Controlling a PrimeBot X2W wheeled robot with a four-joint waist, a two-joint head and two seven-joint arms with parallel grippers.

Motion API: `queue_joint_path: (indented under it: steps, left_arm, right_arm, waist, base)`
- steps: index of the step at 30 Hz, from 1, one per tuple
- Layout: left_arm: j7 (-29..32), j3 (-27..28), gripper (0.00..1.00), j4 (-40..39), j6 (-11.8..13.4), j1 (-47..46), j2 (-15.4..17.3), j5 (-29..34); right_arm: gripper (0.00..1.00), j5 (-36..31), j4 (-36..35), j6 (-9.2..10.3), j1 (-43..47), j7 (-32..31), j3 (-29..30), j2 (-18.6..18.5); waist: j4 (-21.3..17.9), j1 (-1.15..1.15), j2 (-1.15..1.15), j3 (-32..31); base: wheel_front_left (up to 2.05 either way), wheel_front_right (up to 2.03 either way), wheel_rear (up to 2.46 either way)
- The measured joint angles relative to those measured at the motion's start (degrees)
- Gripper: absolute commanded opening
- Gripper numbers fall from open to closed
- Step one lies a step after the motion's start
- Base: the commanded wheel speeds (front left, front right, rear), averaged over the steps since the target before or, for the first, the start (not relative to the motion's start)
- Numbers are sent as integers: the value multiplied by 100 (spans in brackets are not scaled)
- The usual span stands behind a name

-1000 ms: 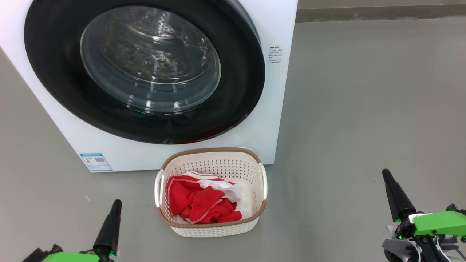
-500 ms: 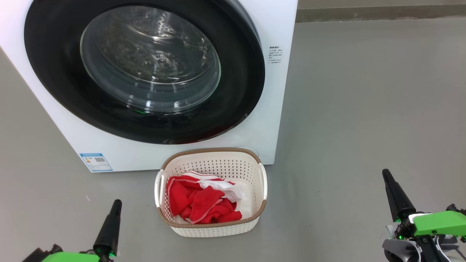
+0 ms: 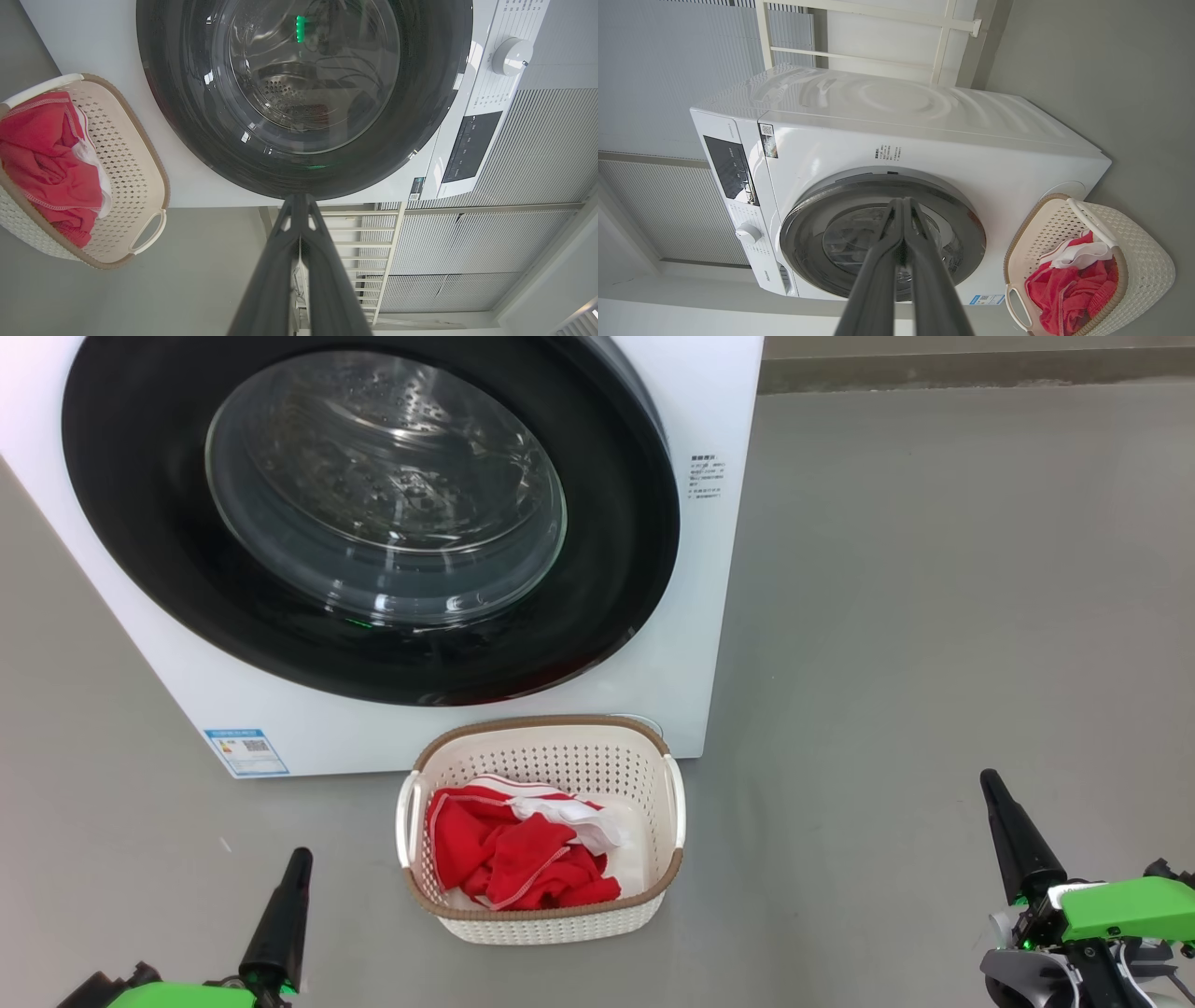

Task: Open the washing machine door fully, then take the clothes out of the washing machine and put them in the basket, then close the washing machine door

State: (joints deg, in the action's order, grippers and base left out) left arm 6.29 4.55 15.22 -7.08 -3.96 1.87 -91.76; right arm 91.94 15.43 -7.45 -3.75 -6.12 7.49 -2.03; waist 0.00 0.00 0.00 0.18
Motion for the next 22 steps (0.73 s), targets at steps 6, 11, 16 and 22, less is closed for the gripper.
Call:
queue_joint_path:
  steps: [6, 11, 16, 22]
  left_arm:
    - [0, 0, 0, 0, 0, 0, 0, 0]
    - [0, 0, 0, 0, 0, 0, 0, 0]
    - [0, 0, 0, 0, 0, 0, 0, 0]
    - [0, 0, 0, 0, 0, 0, 0, 0]
  right_arm:
    - [0, 0, 0, 0, 0, 0, 0, 0]
    - [0, 0, 0, 0, 0, 0, 0, 0]
    - [0, 0, 0, 0, 0, 0, 0, 0]
    - [0, 0, 0, 0, 0, 0, 0, 0]
  waist:
    - [0, 0, 0, 0]
    - [0, 0, 0, 0]
    - [0, 0, 0, 0]
    - [0, 0, 0, 0]
  base:
    - [0, 0, 0]
    - [0, 0, 0]
    - [0, 0, 0]
    - [0, 0, 0]
